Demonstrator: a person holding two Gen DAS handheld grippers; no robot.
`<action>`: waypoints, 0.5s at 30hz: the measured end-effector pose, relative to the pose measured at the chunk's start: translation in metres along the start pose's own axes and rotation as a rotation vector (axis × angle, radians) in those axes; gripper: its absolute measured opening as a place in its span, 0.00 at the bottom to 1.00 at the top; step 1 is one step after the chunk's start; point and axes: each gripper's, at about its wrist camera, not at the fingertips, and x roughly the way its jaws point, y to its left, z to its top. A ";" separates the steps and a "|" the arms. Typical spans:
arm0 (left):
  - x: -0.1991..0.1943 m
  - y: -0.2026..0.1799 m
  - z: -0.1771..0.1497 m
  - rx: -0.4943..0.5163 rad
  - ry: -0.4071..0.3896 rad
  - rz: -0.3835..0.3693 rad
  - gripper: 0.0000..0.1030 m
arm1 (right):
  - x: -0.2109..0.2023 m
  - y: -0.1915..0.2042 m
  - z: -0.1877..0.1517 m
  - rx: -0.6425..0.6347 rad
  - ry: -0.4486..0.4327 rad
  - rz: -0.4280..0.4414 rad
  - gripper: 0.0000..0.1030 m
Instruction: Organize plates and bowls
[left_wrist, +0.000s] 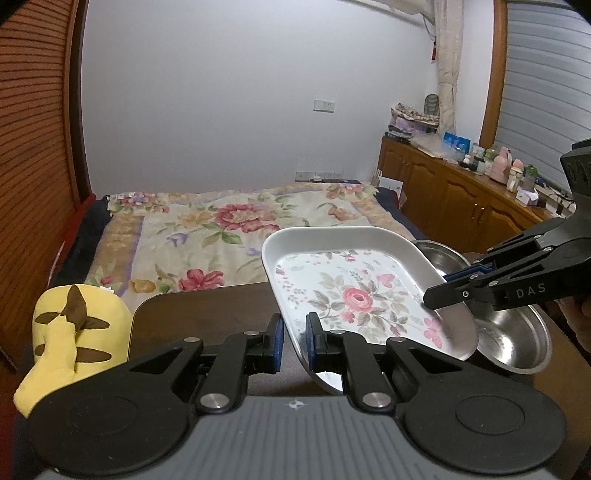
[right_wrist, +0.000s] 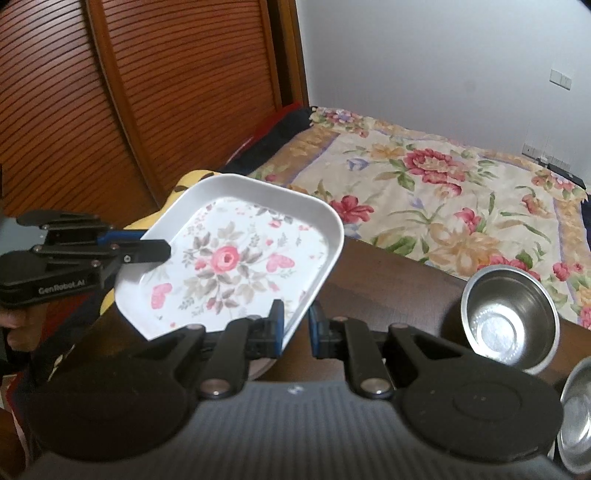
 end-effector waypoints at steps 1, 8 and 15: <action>-0.004 -0.002 -0.002 0.003 -0.003 0.001 0.13 | -0.003 0.001 -0.002 0.000 -0.004 0.000 0.15; -0.023 -0.014 -0.014 0.008 -0.018 -0.006 0.13 | -0.018 0.007 -0.017 -0.004 -0.022 -0.001 0.15; -0.034 -0.022 -0.026 0.018 -0.014 -0.012 0.13 | -0.025 0.012 -0.033 0.004 -0.023 0.001 0.15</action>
